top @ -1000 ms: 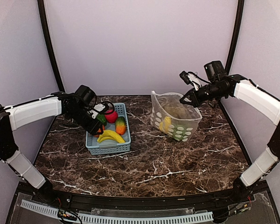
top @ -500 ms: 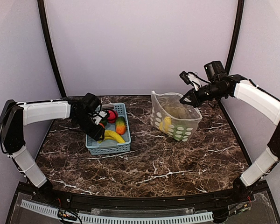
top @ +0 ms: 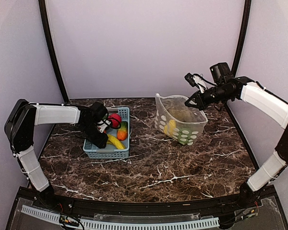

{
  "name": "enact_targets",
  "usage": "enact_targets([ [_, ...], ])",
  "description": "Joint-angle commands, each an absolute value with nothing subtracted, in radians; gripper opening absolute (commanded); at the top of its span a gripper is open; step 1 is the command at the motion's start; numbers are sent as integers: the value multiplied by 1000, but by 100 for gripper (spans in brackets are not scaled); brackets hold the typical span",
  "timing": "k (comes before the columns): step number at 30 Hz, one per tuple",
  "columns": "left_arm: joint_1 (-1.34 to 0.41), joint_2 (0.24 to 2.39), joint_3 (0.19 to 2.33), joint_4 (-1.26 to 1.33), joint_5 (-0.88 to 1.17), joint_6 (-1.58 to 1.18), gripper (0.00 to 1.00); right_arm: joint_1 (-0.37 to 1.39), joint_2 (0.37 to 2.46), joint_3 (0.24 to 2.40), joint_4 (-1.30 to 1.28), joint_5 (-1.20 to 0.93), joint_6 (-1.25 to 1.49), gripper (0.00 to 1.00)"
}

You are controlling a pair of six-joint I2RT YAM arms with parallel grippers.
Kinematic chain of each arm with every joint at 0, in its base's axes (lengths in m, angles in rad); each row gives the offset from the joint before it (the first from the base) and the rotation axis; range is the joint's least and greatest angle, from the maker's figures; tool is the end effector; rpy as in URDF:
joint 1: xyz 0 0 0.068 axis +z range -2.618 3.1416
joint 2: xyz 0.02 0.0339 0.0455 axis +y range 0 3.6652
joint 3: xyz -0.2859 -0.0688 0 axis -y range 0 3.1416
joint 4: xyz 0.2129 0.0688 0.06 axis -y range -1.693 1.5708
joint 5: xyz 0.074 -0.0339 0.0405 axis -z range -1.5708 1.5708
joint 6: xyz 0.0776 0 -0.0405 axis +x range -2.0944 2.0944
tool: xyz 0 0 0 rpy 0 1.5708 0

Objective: Place the food in the zip-top bag and seal the zipper
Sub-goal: Pick up the fake fruit from the bin.

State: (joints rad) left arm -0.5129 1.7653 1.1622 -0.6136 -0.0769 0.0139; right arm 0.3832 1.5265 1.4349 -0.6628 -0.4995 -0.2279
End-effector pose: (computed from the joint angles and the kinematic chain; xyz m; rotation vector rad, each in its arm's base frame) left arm 0.2967 -0.1602 0.1807 0.7053 2.6888 -0.0192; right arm 0.2907 0.1573 0.3421 -0.9283 2.1045 0.6581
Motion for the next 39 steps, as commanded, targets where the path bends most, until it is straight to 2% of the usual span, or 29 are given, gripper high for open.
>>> enact_targets([
  [1,-506,1777,1162,-608,-94,5,52,379,1519,1441,-649,-517,-238,0],
  [8,-506,1781,1142,-578,-71,9,46,379,1525,1442,-650,-520,-238,0],
  [18,-508,1725,1155,-595,-63,10,20,379,1525,1442,-651,-520,-239,0],
  [26,-508,1595,1166,-651,-81,-26,16,379,1528,1440,-649,-524,-241,0],
  [39,-512,1456,1191,-670,-40,-86,17,380,1528,1455,-657,-527,-240,0],
])
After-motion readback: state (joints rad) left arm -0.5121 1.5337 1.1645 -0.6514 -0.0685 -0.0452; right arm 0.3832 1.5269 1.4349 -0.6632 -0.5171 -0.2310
